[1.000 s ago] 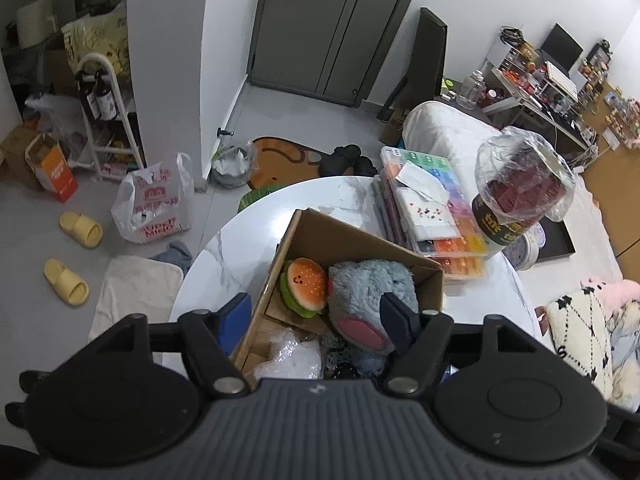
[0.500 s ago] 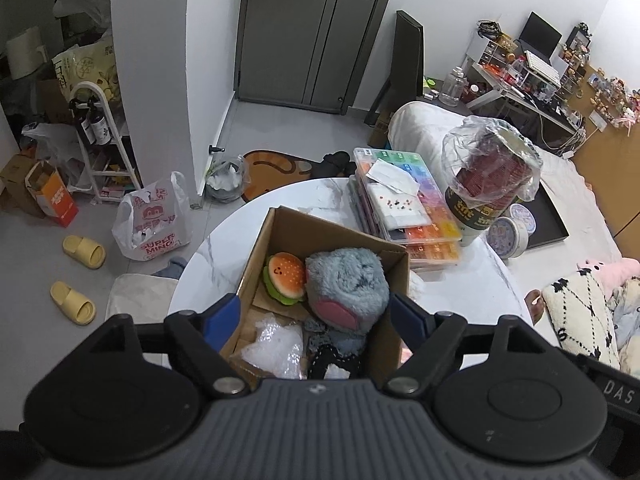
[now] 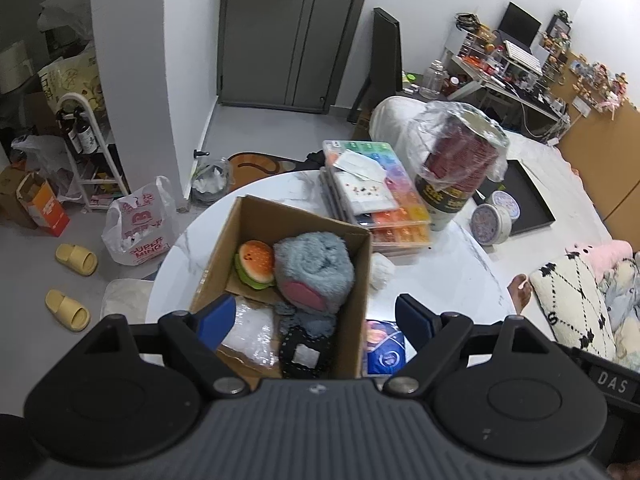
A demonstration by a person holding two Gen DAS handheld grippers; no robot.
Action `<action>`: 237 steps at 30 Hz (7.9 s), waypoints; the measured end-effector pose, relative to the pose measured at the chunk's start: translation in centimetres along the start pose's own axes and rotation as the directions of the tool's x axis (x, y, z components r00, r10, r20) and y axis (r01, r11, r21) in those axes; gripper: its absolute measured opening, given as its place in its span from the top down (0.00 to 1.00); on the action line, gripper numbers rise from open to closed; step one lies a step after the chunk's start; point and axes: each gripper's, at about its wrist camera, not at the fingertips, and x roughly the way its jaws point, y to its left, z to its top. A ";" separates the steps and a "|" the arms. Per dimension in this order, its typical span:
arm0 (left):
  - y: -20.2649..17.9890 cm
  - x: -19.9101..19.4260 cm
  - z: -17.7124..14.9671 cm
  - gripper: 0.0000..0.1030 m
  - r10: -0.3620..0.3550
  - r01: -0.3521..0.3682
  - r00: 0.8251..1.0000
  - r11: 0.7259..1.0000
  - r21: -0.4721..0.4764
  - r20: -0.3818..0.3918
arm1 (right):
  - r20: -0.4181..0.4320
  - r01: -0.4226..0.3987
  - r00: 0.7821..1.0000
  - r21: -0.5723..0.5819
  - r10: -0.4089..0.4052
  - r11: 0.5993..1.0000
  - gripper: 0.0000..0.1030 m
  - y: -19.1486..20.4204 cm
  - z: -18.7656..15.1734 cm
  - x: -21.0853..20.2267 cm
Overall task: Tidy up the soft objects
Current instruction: 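Move the left tool to the white tissue ball and grasp it, then carry the tissue ball into the box with the left tool while the right tool grasps the blue tissue pack, then lower the blue tissue pack into the box with the right tool and open it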
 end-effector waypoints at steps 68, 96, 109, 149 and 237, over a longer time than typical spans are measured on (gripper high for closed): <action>-15.6 25.0 1.0 0.63 0.289 -0.166 0.936 0.865 0.474 -0.199 | -0.175 0.029 0.985 0.101 -0.011 0.994 0.31 -11.3 -2.1 8.6; -13.2 18.3 3.1 0.73 0.078 0.009 0.958 0.953 0.302 -0.274 | -0.265 0.035 0.964 0.018 -0.029 0.999 0.35 -7.6 -2.4 12.8; -10.7 12.1 4.7 0.73 -0.032 0.083 0.977 0.967 0.241 -0.209 | -0.306 0.080 0.946 -0.104 -0.108 0.991 0.35 -4.0 -3.1 15.2; 1.6 3.5 2.3 0.73 0.038 -0.023 0.994 0.989 0.145 -0.105 | -0.188 0.252 0.929 -0.310 -0.319 0.917 0.72 0.9 -2.1 7.5; 6.6 -0.6 0.4 0.02 0.115 -0.107 0.990 0.990 0.095 -0.079 | -0.195 0.051 0.975 -0.262 -0.105 0.964 0.32 9.9 -2.0 6.2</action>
